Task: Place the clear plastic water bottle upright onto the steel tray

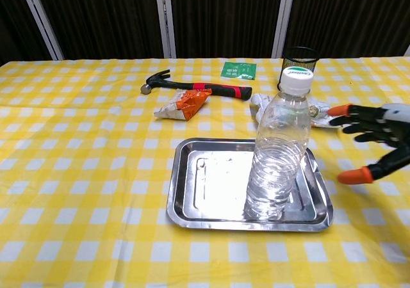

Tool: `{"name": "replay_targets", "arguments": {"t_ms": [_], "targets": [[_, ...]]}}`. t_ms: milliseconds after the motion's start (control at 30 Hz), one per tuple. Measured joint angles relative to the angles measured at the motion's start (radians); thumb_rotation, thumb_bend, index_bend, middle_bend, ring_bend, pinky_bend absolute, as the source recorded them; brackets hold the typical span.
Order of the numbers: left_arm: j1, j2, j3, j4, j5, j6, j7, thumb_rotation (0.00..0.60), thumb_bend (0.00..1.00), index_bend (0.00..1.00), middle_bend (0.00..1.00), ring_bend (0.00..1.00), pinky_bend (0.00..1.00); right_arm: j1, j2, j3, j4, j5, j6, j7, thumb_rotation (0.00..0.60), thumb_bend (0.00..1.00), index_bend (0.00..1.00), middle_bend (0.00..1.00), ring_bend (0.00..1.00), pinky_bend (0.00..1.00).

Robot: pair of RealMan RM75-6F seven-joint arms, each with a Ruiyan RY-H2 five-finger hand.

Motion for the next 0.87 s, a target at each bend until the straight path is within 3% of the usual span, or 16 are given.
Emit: {"name": "replay_targets", "arguments": {"t_ms": [167,300,433,567,700,867], "targets": [[0.010,0.000,-0.002,-0.004,0.000,0.020,0.003,0.600,0.19,0.06,0.00,0.00,0.00,-0.063,0.187,-0.072,0.004,-0.155,-0.015,0.089,0.600,0.00,0.00,0.03,0.00,0.00],[0.015,-0.001,-0.003,-0.008,-0.001,0.028,0.007,0.600,0.19,0.06,0.00,0.00,0.00,-0.113,0.228,-0.111,0.070,-0.294,0.040,0.098,0.600,0.00,0.00,0.03,0.00,0.00],[0.019,-0.001,-0.006,-0.007,-0.003,0.036,0.007,0.600,0.19,0.06,0.00,0.00,0.00,-0.166,0.190,-0.117,0.161,-0.343,0.188,-0.007,0.600,0.00,0.00,0.03,0.00,0.00],[0.016,-0.002,-0.008,-0.004,-0.010,0.029,0.009,0.600,0.19,0.06,0.00,0.00,0.00,-0.222,0.085,-0.112,0.294,-0.370,0.369,-0.156,0.600,0.00,0.00,0.01,0.00,0.00],[0.012,-0.005,-0.009,0.000,-0.008,0.025,0.016,0.600,0.19,0.06,0.00,0.00,0.00,-0.257,0.016,-0.104,0.389,-0.386,0.444,-0.260,0.600,0.00,0.00,0.00,0.00,0.00],[0.005,-0.010,-0.006,0.003,-0.014,0.003,0.026,0.600,0.19,0.06,0.00,0.00,0.00,-0.280,-0.020,-0.096,0.410,-0.391,0.485,-0.319,0.600,0.00,0.00,0.00,0.00,0.00]]}}
